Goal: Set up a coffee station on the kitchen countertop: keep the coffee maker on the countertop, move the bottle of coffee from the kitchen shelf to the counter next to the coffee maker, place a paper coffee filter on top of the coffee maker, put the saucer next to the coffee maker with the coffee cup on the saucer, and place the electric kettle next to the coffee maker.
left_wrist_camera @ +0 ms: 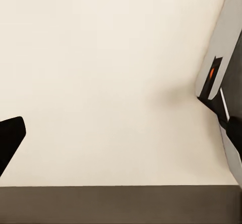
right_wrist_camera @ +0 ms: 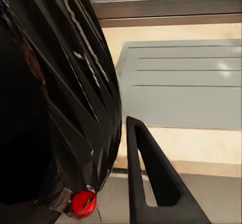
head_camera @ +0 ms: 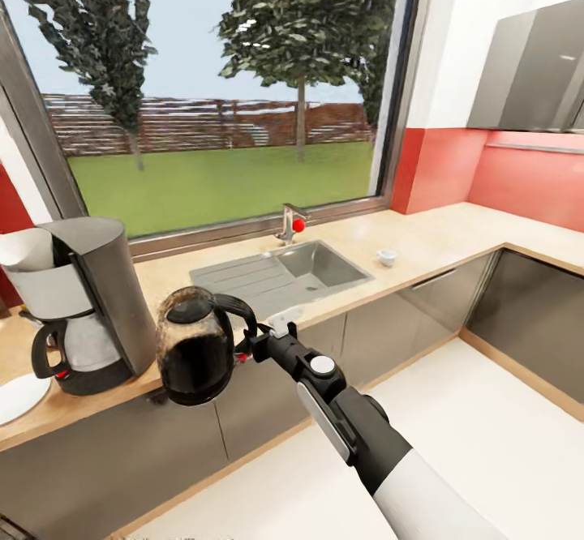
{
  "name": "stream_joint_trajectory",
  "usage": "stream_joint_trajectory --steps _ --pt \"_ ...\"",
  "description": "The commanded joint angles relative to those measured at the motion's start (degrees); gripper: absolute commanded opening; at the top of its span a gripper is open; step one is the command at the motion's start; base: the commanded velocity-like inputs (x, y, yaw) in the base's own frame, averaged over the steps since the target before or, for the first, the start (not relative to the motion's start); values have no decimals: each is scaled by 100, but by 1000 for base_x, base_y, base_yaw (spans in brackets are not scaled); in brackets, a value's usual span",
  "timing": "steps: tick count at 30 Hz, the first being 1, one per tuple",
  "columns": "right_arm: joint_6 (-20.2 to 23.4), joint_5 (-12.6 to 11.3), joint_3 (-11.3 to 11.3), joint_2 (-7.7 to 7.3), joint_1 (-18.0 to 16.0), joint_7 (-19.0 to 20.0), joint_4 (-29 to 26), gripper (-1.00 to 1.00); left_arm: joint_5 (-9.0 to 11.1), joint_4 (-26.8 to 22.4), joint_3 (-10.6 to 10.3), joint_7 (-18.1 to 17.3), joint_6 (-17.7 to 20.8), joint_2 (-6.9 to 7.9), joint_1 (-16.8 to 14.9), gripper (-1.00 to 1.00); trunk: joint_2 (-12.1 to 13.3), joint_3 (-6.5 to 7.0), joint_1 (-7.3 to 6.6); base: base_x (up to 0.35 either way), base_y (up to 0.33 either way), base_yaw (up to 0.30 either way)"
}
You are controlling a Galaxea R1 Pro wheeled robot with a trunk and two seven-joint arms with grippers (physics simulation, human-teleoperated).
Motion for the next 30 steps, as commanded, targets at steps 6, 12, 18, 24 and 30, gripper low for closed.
stream_joint_trajectory --steps 6,12,18,24,30 --pt "32 -41 -13 0 -5 21 -19 -100 -60 -8 46 10 25 -10 -3 100 -11 -11 3 136 0 137" --pt "30 -32 -14 0 -5 21 -19 -100 -60 -9 46 10 26 -11 -3 100 -11 -11 3 332 0 3" --pt "29 -32 -14 0 -5 21 -13 -100 -60 -10 46 11 26 -2 -3 100 -11 -11 3 339 0 0" --pt "29 -32 -14 0 -5 21 5 -100 -74 -5 46 10 28 -2 -3 100 -11 -11 3 327 0 0" --pt "29 -41 -14 0 -5 21 -17 -100 -72 76 13 34 117 29 6 100 -11 -12 3 67 0 5"
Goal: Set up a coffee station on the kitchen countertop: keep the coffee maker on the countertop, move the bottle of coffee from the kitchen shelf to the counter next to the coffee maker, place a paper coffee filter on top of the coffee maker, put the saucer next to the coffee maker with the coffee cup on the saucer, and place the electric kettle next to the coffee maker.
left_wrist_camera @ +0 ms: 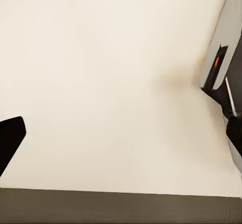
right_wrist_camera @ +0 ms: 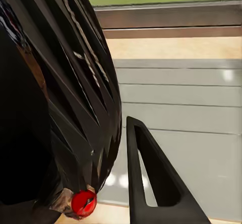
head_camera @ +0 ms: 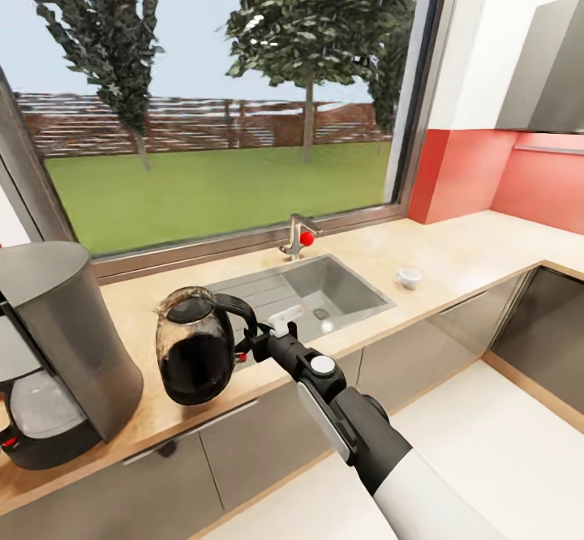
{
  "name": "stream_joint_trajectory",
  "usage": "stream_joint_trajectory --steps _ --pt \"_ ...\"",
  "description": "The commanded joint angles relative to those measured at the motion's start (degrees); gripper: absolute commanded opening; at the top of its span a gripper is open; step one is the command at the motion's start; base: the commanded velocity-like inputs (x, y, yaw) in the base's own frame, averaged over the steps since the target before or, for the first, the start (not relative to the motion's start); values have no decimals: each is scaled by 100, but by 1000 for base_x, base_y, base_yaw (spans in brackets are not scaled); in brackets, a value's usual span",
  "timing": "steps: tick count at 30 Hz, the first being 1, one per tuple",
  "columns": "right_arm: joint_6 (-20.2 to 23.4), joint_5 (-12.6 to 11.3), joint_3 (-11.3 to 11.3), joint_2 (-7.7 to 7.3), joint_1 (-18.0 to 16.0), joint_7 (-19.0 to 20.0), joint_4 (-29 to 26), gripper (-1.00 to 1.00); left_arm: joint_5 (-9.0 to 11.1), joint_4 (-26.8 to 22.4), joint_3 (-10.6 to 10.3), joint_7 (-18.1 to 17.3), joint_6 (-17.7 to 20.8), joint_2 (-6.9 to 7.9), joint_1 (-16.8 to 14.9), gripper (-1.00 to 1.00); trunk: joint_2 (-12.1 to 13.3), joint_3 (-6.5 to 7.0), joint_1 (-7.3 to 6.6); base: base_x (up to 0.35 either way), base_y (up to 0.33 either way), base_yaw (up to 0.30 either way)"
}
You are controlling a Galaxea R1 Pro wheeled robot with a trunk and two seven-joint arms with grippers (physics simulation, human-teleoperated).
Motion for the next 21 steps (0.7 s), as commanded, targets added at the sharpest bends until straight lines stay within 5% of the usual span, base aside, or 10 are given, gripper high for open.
stream_joint_trajectory --steps 1,11,21 --pt "29 -39 -4 1 -5 21 -10 -100 -58 3 45 45 33 2 1 100 -12 -13 3 4 0 53" --pt "33 -32 -4 1 -5 21 8 -100 -47 25 52 284 43 -18 14 100 -12 -66 3 2 0 154" --pt "31 -13 -4 1 -5 5 59 -100 -55 16 72 285 43 -23 9 100 -12 -71 3 133 0 12"
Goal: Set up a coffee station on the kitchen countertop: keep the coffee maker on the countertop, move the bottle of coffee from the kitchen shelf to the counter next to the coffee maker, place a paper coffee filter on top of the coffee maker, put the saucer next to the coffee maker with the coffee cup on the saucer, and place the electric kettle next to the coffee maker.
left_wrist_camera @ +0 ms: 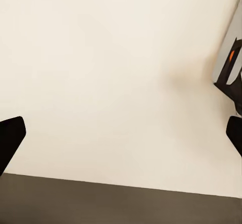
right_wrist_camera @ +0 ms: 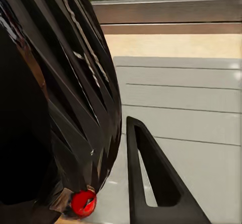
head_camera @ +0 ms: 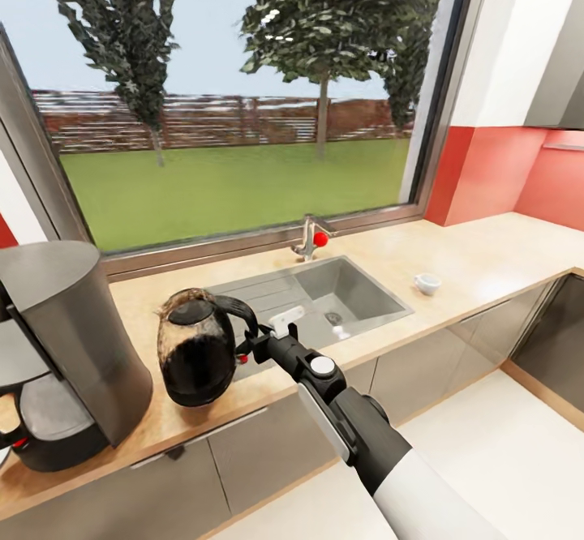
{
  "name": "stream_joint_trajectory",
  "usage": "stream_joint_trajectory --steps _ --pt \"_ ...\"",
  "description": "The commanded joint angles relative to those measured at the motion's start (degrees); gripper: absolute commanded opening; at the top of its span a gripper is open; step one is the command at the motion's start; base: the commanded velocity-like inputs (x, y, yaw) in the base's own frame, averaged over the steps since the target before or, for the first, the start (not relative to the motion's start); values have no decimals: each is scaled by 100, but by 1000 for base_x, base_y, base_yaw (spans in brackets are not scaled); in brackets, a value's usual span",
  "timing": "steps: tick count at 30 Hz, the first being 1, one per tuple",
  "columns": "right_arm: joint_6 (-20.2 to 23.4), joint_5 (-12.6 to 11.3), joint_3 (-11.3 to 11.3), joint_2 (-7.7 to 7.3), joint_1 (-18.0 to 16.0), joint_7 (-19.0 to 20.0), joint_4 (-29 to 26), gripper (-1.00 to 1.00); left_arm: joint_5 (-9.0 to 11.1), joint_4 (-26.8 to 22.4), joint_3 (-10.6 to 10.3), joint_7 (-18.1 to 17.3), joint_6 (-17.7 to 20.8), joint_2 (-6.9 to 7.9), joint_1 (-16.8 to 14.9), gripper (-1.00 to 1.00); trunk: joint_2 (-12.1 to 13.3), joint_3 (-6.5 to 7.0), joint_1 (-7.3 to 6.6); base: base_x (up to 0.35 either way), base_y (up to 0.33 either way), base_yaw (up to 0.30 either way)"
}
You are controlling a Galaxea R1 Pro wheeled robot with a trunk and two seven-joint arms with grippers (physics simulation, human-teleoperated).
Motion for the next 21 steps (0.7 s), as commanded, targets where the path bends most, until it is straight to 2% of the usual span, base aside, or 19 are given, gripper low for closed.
stream_joint_trajectory --steps 1,6,12,16,21 --pt "27 -40 -4 1 -5 21 10 -100 -60 -10 46 7 30 -2 -2 100 -11 -11 3 10 0 0" --pt "10 -48 -4 1 -5 20 244 -100 -56 -3 46 7 30 -8 1 100 -11 -11 3 122 52 0" --pt "8 -49 3 1 -5 20 275 -100 -52 -4 46 7 30 -11 0 100 -11 -11 3 42 28 0" --pt "8 -46 5 1 -5 20 282 -100 -52 -7 46 7 30 -10 -4 100 -11 -11 3 136 205 0" --pt "8 -40 5 1 -5 20 290 -100 -56 -3 46 4 30 -11 -1 100 -11 -11 3 51 25 0"
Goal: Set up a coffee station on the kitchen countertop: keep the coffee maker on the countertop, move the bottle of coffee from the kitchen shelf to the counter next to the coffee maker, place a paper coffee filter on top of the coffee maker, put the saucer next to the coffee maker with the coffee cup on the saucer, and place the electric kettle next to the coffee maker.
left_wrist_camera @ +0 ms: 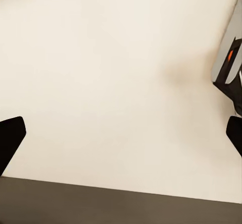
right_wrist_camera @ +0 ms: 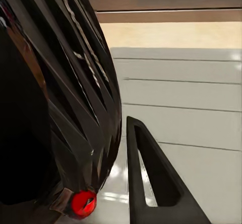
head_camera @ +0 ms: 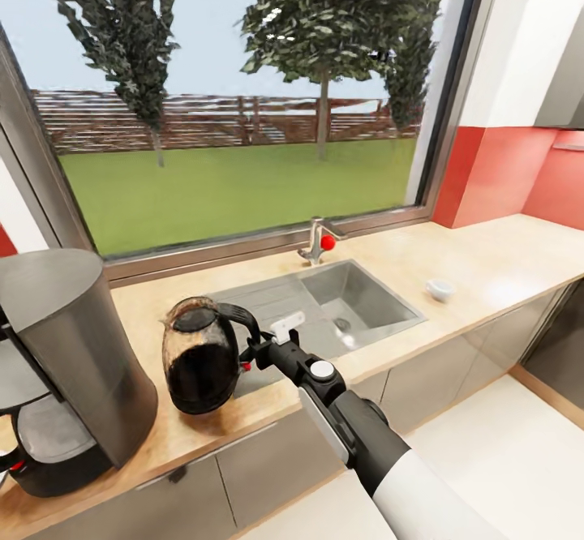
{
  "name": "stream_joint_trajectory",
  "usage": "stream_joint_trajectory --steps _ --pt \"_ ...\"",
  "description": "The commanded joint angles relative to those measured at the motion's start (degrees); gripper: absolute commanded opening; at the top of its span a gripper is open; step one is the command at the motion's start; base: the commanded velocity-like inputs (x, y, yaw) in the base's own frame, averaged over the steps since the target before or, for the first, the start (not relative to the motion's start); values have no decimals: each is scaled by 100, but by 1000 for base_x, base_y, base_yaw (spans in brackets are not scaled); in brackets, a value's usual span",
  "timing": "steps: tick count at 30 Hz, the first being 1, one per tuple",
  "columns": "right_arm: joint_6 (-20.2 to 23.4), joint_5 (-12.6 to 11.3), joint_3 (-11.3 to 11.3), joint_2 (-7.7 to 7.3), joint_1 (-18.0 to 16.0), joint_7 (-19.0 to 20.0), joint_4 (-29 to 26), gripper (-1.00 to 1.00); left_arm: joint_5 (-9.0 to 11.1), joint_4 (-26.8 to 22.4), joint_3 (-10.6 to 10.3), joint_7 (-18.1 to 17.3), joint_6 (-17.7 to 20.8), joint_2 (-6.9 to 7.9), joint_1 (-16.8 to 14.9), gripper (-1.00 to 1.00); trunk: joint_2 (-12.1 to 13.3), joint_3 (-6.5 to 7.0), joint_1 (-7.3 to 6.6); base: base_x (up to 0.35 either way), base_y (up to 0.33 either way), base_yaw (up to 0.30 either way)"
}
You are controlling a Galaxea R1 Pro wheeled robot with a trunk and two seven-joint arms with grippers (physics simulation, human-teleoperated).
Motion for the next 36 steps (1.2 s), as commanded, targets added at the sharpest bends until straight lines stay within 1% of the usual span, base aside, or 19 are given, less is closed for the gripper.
stream_joint_trajectory --steps 1,6,10,21,31,32,36 --pt "29 -33 -4 0 -5 20 -8 -100 -58 -12 46 9 30 -2 -1 100 -10 -11 5 208 71 0" --pt "29 -33 -4 0 -5 20 -8 -100 -56 -12 46 10 31 4 -2 100 -10 -11 5 265 116 0" --pt "29 -33 -4 0 -5 20 -8 -100 -56 -18 46 11 31 7 -2 100 -10 -11 5 146 35 0" --pt "29 -32 4 0 -5 22 5 -100 -56 -20 46 20 31 11 -3 100 -10 -11 5 11 38 0" --pt "38 -42 13 0 -5 29 132 -100 -56 -18 46 20 32 16 -3 100 -10 -11 5 0 1 0" --pt "38 -45 13 0 -5 31 133 100 -56 -19 46 20 31 16 -3 100 -10 -11 5 0 0 0" --pt "37 -58 20 0 -5 38 118 100 -56 -13 46 20 32 16 -1 100 -10 -11 5 0 0 0"
